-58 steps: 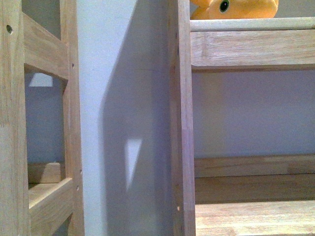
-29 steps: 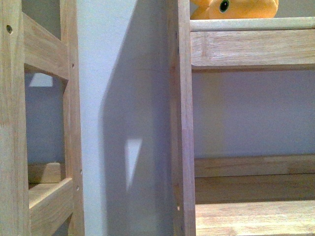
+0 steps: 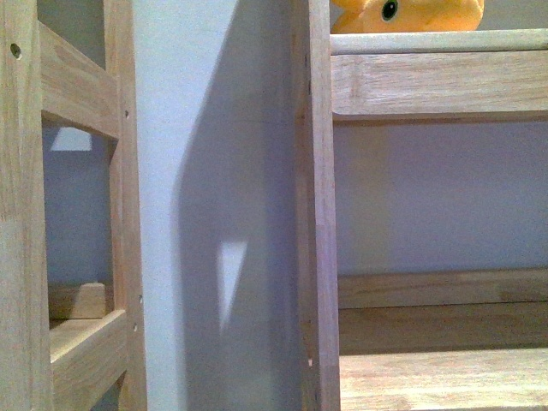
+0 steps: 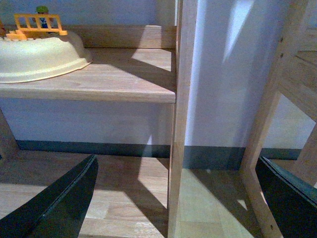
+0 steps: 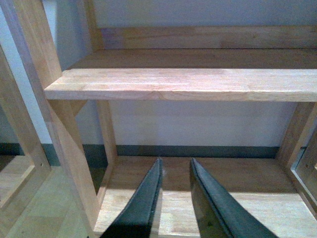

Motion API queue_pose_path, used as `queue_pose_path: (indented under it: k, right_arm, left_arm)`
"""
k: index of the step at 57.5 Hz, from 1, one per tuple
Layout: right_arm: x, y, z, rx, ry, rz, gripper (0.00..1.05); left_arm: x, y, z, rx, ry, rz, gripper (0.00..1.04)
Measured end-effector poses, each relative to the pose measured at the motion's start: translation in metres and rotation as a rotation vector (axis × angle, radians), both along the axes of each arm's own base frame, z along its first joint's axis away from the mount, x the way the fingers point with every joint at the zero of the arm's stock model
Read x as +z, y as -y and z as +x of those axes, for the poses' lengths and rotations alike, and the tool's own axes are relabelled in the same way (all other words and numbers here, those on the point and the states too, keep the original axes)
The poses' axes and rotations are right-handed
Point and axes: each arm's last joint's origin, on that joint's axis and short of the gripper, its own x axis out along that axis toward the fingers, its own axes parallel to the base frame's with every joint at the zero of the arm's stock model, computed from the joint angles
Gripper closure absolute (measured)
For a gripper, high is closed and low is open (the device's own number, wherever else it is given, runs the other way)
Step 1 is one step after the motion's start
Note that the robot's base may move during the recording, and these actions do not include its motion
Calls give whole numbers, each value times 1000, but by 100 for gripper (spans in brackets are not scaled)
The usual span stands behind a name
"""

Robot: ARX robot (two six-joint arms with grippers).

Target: Put away toys

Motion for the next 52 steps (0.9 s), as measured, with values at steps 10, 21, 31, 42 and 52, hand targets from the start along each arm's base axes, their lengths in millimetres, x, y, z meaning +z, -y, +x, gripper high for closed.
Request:
queue_pose_path:
  k: [10,21,31,42,52]
  right_arm:
    - [0,0,0,0,0,0,49]
    - [0,0,0,0,0,0,19]
    - [0,0,0,0,0,0,7]
    - [0,0,0,0,0,0,7]
    - [0,0,0,0,0,0,7]
  left_arm:
    - [0,0,0,0,0,0,6]
    - [0,0,0,0,0,0,6]
    - [0,0,0,0,0,0,6]
    - [0,0,0,0,0,0,6]
    - [0,0,0,0,0,0,6]
